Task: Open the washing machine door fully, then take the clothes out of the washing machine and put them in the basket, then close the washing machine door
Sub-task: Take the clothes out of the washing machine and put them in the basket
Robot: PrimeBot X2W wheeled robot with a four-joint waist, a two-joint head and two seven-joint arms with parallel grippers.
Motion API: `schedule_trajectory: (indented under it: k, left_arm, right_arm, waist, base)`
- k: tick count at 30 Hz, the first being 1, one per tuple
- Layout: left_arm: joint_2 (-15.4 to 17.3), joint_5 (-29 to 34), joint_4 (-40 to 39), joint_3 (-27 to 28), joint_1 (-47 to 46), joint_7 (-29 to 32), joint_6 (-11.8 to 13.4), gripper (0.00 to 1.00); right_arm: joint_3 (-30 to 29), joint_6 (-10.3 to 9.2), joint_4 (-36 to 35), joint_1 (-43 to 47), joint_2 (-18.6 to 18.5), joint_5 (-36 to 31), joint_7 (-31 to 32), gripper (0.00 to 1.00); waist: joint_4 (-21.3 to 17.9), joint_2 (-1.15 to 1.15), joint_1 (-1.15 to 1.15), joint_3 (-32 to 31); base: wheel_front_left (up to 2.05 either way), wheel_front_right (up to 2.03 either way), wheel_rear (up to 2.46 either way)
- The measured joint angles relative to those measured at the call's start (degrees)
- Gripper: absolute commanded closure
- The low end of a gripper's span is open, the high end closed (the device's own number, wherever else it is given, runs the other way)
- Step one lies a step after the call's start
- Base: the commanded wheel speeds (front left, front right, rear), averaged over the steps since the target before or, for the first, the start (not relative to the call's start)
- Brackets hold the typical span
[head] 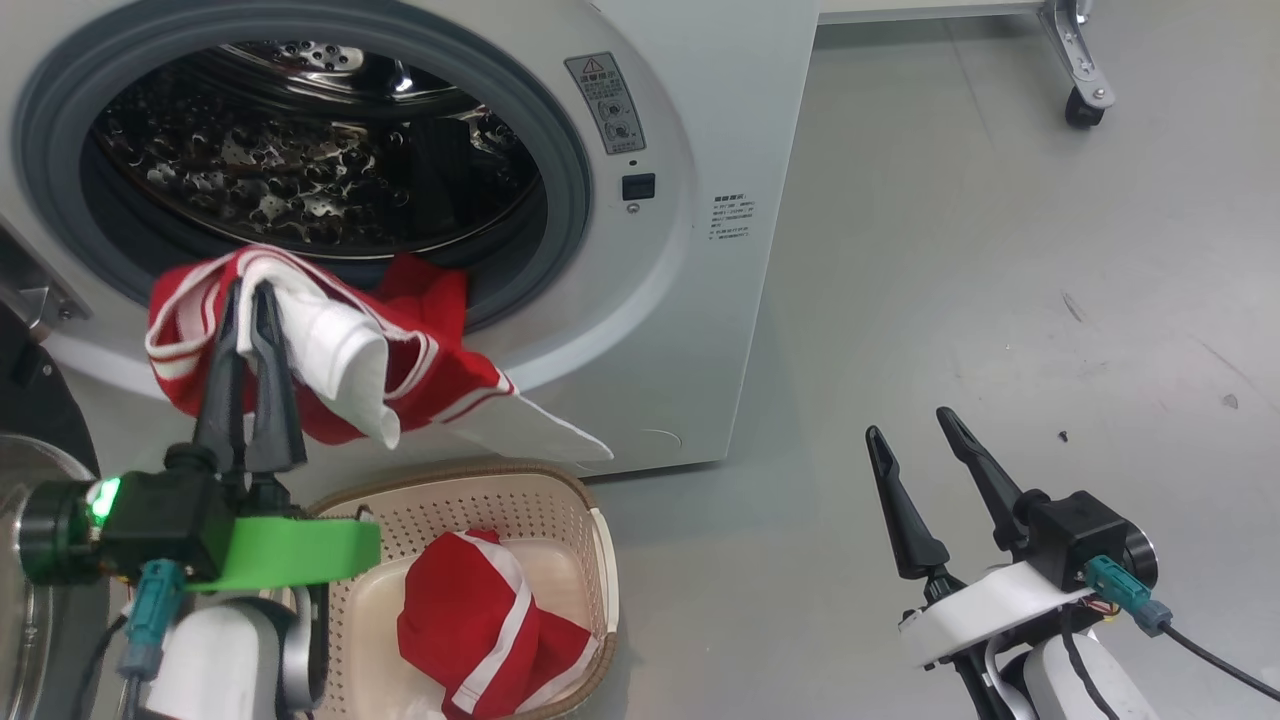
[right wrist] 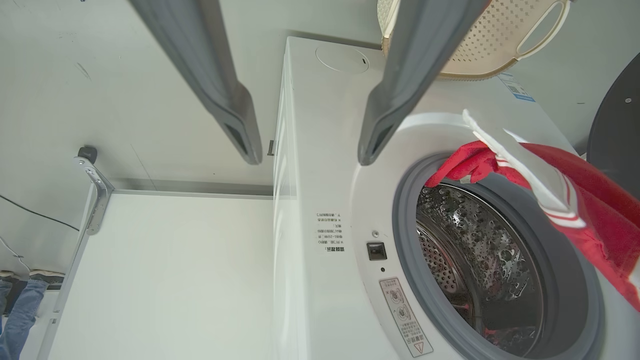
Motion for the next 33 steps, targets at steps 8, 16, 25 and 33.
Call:
schedule_trajectory:
  k: [8,16,25,33]
  left_arm:
    - [-0.24,-2.71,4.99,-2.55,7.32,1.53,0.01,1.0]
    - [-0.29,-6.22,11.85,-3.27,8.51,2.87,0.02,1.0]
    - [-0.36,-8.68,22.34,-5.16,7.32,6.37,0.02,1.0]
    - [-0.37,-10.1,30.07,-5.15,0.27,8.93,-0.08,1.0]
  right_arm:
    - [0.22,0.2,-0.86,-0.05,0.02,0.0,0.0,0.0]
    - [0.3,0.27,-1.89,-0.47,0.07,-0.24,0.0,0.0]
    - [0.65,0.34,-3.34,-2.43,0.11,-0.34,0.0,0.0]
    - [0.59,0.35,-4.53,-4.91,0.18,-0.33,-0.01,0.0]
  waist:
    - [0.2,0.0,0.0,1.67]
    - [-0.19,0.0,0.0,4.58]
    - [-1.4,0.0,0.0,9.45]
    - [-3.07,0.0,0.0,15.09]
  base:
    - [0.0,0.0,0.0]
    - [0.0,0.0,0.0]
    - [0.0,0.0,0.0]
    - [0.0,0.0,0.0]
